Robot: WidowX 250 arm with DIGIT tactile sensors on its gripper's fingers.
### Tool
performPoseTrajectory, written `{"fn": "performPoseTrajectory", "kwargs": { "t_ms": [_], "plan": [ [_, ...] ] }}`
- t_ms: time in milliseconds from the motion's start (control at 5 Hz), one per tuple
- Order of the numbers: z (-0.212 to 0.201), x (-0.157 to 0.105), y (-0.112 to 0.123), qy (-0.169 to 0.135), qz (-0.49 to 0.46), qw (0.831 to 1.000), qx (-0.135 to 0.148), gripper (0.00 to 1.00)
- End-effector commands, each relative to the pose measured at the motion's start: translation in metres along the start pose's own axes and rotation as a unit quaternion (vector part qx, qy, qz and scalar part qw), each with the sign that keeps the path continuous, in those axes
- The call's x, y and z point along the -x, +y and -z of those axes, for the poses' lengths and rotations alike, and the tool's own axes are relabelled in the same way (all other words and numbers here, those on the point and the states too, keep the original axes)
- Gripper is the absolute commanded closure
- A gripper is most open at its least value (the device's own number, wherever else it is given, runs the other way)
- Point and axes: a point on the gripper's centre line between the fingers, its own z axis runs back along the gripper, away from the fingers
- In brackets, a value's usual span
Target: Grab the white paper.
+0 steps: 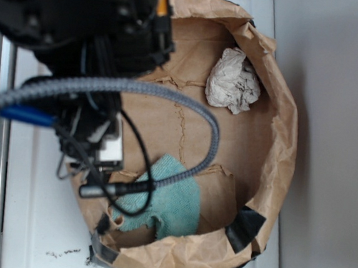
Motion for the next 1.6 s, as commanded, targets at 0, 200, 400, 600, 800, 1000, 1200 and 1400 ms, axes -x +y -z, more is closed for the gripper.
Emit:
{"fn": "performPoseTrajectory", "kwargs": {
  "t_ms": [0,200,400,600,800,1000,1200,1400],
  "plan": [
    [0.071,-0.035,0.027,-0.066,-0.044,0.996,-0.041,0.0],
    [0.113,-0.056,0.043,-0.052,-0.053,0.996,-0.043,0.0],
    [0.113,-0.056,0.043,-0.052,-0.053,0.996,-0.043,0.0],
    [0.113,-0.056,0.043,-0.052,-0.053,0.996,-0.043,0.0],
    [0.113,-0.056,0.043,-0.052,-0.053,0.996,-0.043,0.0],
    [0.115,-0.061,0.05,-0.08,-0.041,0.994,-0.058,0.0],
    [0.123,-0.069,0.056,-0.139,-0.084,0.986,-0.04,0.0],
    [0.131,-0.08,0.056,-0.16,-0.104,0.982,-0.012,0.0]
  ]
}}
